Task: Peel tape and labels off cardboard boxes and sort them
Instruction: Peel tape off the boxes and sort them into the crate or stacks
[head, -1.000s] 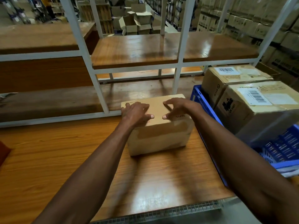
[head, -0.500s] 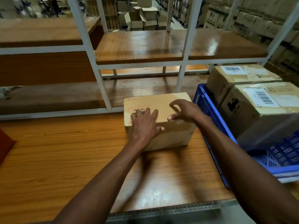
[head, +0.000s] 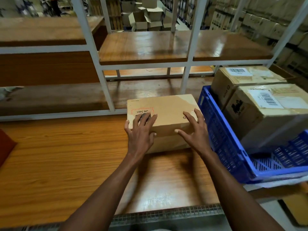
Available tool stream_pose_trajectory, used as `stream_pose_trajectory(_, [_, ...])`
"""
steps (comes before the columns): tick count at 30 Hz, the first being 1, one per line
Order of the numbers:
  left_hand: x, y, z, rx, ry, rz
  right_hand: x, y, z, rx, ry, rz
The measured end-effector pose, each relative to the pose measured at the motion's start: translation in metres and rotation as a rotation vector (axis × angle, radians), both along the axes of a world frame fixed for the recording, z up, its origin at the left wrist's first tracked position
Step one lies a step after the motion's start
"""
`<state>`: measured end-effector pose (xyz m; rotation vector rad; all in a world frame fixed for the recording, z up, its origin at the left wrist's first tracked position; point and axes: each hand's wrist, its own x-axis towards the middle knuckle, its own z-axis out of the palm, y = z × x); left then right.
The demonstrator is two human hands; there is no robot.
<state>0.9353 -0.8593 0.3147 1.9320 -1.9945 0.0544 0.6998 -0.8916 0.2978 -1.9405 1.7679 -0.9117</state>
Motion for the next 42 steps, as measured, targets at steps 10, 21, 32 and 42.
stream_pose_trajectory(10, [0.009,0.015,-0.025,-0.050,0.592,0.153,-0.005,0.010,-0.014,-0.020,-0.418,-0.131])
stream_pose_trajectory(21, [0.023,-0.015,0.015,-0.034,0.431,0.091,0.010,-0.012,0.046,-0.048,-0.076,-0.269])
stream_pose_trajectory(32, [0.029,-0.035,-0.026,0.358,0.269,0.052,0.022,-0.034,0.019,0.322,0.251,0.017])
stream_pose_trajectory(42, [0.008,-0.045,0.006,0.491,-0.054,-0.008,0.045,-0.042,0.026,0.508,0.495,0.152])
